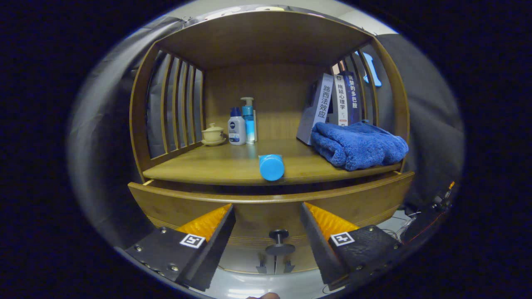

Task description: Pull open the drawer, take out the items inside it, and place them on the countertop above the cabinet.

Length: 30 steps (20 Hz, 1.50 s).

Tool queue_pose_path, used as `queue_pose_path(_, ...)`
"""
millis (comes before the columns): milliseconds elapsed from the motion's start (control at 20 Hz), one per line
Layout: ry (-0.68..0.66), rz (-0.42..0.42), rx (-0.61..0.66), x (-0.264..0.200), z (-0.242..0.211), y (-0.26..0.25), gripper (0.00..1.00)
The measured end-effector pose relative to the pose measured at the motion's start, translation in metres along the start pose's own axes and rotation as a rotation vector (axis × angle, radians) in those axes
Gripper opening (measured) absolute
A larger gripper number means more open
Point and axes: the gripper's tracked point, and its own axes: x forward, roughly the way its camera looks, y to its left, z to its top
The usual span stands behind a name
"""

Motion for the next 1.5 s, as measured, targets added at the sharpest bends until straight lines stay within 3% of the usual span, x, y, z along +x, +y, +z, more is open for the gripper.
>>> queue_pose_path(600,-0.025,-0.001,0.073,0.025,0.006,0.000,0.94)
queue_pose_path(1000,-0.036,0.031,0.081,0.015,0.021,0.005,0.97)
queue_pose_path(1500,-0.156,-0.229,0.020,-0.095,0.112,-0.090,0.97)
